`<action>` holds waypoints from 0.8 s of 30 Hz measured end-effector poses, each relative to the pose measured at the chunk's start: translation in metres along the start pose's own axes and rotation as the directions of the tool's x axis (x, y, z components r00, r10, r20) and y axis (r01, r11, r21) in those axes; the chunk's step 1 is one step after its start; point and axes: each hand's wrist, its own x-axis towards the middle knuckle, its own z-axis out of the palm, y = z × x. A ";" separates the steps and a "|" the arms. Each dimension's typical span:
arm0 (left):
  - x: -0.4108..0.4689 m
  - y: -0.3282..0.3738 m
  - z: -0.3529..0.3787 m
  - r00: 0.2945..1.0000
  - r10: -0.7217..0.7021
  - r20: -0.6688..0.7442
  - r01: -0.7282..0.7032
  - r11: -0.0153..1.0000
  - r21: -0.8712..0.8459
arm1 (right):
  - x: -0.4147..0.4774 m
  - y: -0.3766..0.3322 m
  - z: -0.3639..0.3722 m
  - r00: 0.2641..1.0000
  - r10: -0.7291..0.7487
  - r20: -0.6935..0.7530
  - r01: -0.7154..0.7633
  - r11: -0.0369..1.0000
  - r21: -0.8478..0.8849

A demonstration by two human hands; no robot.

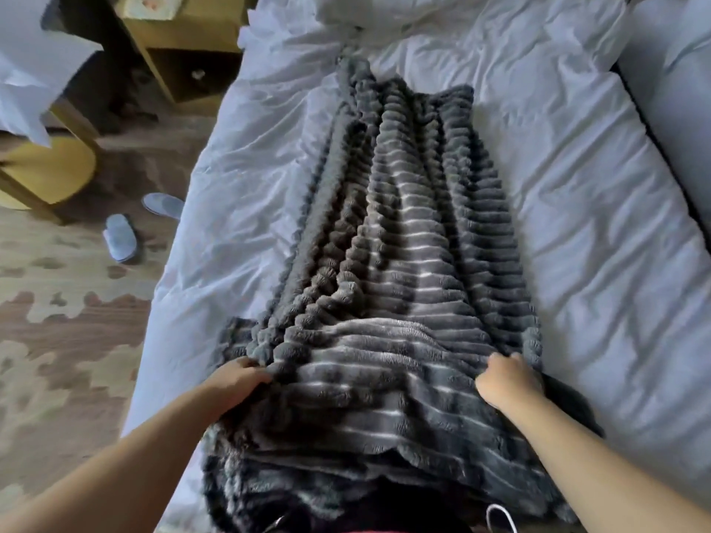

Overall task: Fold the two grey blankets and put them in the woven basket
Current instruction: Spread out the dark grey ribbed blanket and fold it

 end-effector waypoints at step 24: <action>0.162 0.082 -0.058 0.985 0.087 -0.148 -0.096 0.994 -0.054 | 0.124 -0.329 -0.028 0.978 -0.206 0.043 0.178 0.918 0.354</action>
